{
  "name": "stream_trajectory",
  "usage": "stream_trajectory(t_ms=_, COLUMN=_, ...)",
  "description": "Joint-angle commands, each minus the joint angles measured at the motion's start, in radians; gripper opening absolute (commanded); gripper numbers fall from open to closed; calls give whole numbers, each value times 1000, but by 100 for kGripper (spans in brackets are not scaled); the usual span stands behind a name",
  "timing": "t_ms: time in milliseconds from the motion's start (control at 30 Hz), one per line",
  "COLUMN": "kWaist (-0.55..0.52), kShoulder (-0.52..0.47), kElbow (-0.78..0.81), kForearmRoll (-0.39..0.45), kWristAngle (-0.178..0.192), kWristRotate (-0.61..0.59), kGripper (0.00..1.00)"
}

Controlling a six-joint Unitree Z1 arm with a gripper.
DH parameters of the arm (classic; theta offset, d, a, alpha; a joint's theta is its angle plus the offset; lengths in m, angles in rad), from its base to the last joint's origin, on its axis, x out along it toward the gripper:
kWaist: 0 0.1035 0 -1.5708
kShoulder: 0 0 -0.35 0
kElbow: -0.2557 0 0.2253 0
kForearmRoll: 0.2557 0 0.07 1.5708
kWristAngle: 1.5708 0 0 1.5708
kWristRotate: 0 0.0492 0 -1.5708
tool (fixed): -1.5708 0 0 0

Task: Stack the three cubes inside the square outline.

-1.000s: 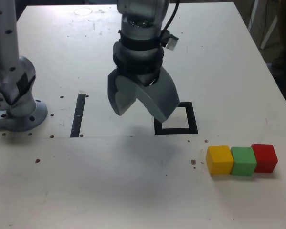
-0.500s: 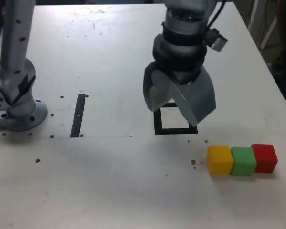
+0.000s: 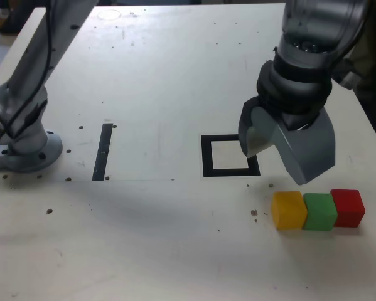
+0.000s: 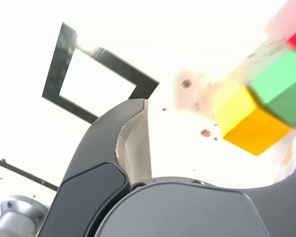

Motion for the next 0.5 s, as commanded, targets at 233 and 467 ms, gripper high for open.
stream_trajectory(t_ms=233, kWaist=-21, kShoulder=123, kElbow=-238, kForearmRoll=82, kWristAngle=45, kWristRotate=107, kGripper=98)
stream_trajectory(t_ms=467, kWaist=-21, kShoulder=212, kElbow=-434, kForearmRoll=125, kWristAngle=84, kWristRotate=193, kGripper=98)
